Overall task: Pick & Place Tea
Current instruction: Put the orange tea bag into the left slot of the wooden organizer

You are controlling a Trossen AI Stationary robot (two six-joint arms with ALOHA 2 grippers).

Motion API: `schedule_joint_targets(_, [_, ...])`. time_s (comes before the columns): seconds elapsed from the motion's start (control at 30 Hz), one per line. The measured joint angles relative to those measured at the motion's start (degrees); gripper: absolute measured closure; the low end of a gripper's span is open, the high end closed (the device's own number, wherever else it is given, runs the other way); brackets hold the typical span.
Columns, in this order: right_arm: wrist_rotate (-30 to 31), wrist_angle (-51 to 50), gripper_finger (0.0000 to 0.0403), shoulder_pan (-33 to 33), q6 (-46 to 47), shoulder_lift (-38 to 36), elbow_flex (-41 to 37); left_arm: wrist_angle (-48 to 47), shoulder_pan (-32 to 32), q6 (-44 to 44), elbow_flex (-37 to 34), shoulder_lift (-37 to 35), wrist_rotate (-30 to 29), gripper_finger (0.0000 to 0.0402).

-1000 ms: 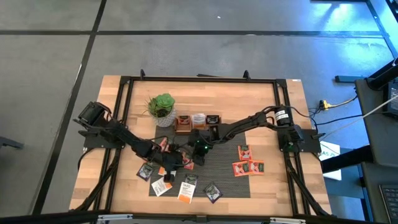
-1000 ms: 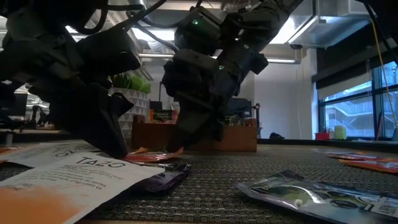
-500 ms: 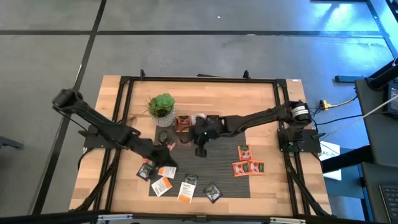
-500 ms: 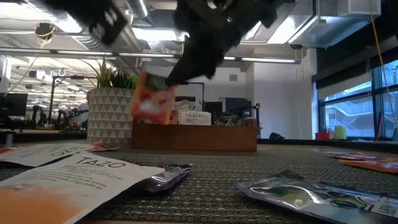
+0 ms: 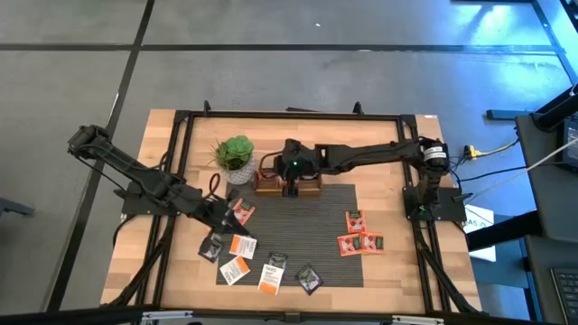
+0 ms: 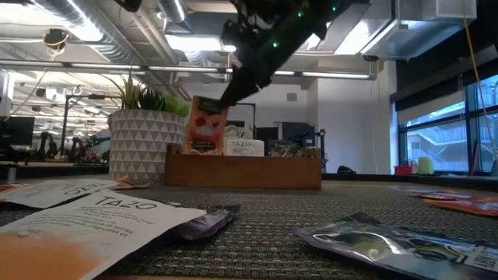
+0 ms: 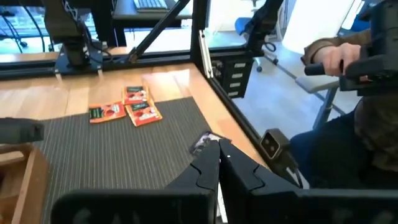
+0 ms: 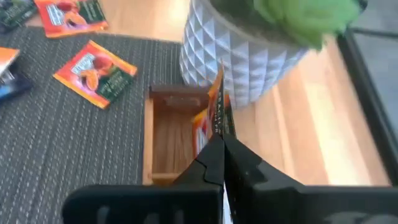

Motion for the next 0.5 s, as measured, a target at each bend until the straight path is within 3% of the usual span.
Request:
schedule_joint_targets(0.27, [-2.4, 2.83, 0.04, -1.52, 0.48, 2.77, -0.94, -1.62, 0.0, -0.07, 0.0, 0.26, -3.92, 0.0398])
schedule_joint_targets(0.5, [0.2, 2.84, 0.0396, -1.41, -0.72, 3.25, -0.96, -2.1, 0.0, -0.1, 0.0, 0.26, -4.15, 0.0398])
